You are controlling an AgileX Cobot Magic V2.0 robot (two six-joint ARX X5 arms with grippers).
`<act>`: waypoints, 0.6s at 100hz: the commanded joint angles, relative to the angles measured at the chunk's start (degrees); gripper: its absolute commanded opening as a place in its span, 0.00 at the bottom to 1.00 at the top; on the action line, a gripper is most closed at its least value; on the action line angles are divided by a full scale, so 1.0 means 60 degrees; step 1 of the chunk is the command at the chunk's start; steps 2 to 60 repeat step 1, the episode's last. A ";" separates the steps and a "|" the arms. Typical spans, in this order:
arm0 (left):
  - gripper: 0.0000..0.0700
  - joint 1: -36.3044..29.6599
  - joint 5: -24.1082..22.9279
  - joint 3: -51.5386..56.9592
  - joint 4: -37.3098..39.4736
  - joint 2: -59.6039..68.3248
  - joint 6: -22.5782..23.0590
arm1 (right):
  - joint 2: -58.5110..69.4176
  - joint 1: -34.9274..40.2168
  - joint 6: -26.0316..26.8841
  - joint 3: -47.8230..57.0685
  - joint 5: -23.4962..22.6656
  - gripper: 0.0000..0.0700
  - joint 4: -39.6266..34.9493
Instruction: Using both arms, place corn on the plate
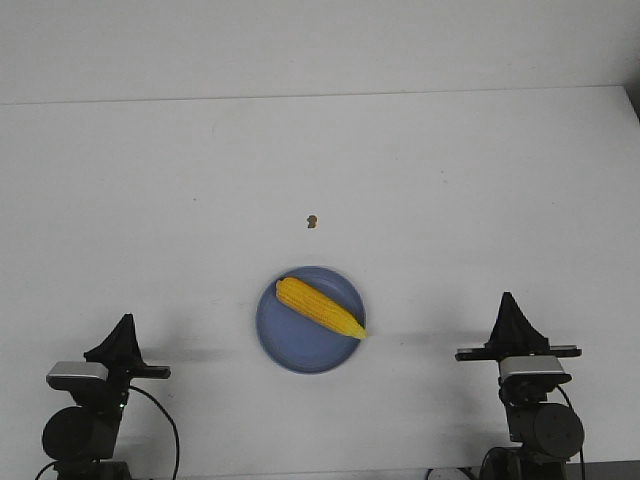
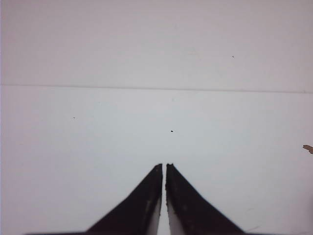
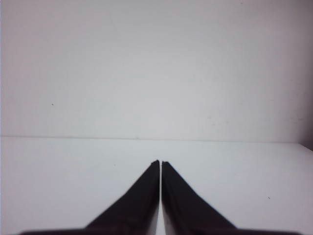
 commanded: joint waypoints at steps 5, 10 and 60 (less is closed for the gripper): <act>0.02 0.0007 0.0007 -0.0189 0.0124 -0.0011 0.0015 | -0.0007 0.0007 0.0131 -0.0022 -0.0004 0.02 0.0087; 0.02 0.0007 0.0007 -0.0189 0.0124 -0.0011 0.0015 | -0.0007 0.0007 0.0131 -0.0022 -0.0004 0.02 0.0087; 0.02 0.0007 0.0007 -0.0189 0.0124 -0.0011 0.0015 | -0.0007 0.0007 0.0131 -0.0022 -0.0004 0.02 0.0087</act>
